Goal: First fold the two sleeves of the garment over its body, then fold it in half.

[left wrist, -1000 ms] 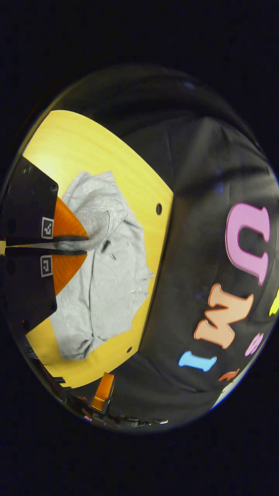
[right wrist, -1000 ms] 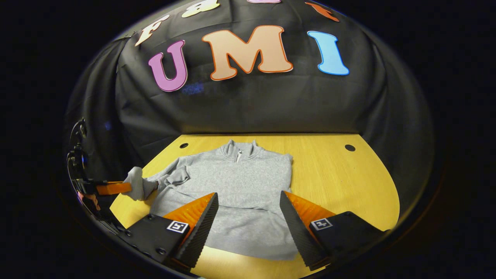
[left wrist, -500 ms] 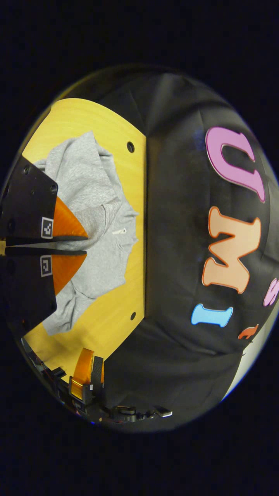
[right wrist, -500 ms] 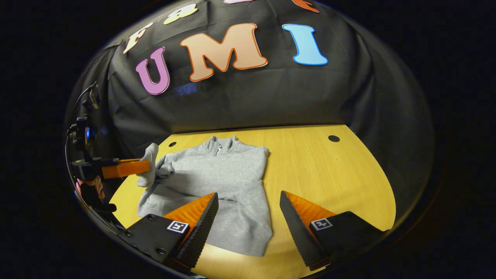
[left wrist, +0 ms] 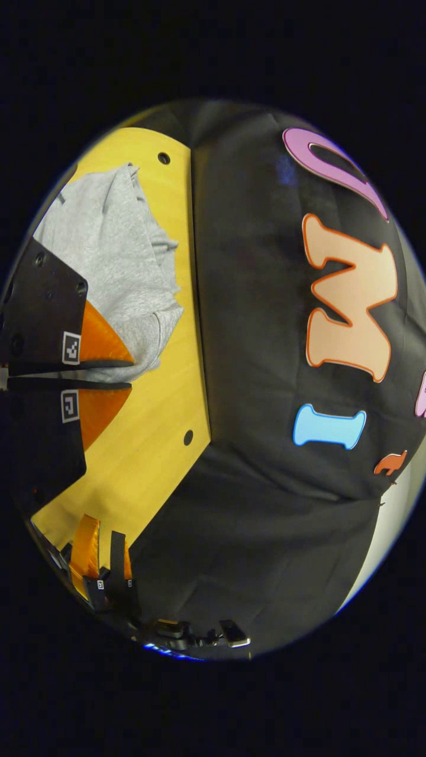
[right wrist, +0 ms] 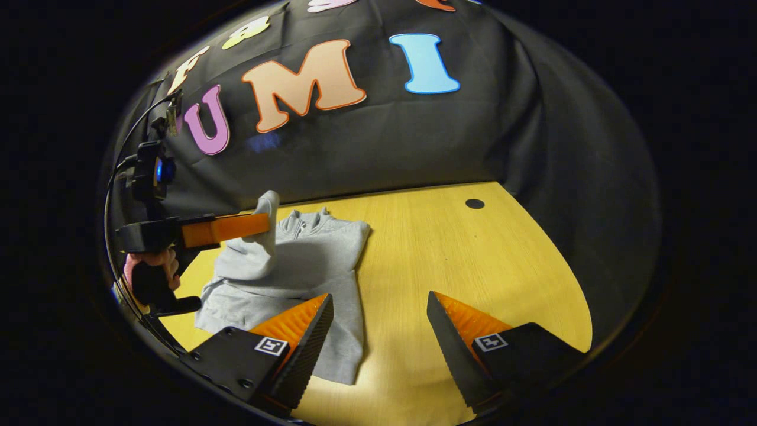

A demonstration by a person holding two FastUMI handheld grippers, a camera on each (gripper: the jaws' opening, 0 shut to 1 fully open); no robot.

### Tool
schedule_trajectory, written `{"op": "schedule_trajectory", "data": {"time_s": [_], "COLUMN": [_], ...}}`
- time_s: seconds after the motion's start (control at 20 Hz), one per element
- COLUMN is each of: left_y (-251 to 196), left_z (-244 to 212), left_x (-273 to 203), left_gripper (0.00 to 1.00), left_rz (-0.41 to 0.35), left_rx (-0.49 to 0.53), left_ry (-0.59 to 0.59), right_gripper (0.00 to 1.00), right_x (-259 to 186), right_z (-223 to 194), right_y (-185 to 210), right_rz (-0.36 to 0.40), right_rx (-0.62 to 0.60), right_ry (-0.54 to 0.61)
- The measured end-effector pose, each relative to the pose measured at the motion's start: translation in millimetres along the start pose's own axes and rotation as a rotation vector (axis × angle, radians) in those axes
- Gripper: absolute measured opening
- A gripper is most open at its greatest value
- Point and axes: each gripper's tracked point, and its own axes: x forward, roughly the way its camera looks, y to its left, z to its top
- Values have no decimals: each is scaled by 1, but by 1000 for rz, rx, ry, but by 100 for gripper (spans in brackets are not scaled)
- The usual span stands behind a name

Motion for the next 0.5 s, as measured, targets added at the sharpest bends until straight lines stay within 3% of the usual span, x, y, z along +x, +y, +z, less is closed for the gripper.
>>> {"op": "schedule_trajectory", "data": {"time_s": [0.5], "left_y": [-38], "left_z": [-39], "left_x": [87], "left_gripper": [2], "left_rz": [-10], "left_rx": [33], "left_ry": [84], "right_gripper": [95], "right_x": [-7], "right_z": [-9], "right_y": [-35], "right_rz": [-58], "right_rx": [43], "right_ry": [-10]}}
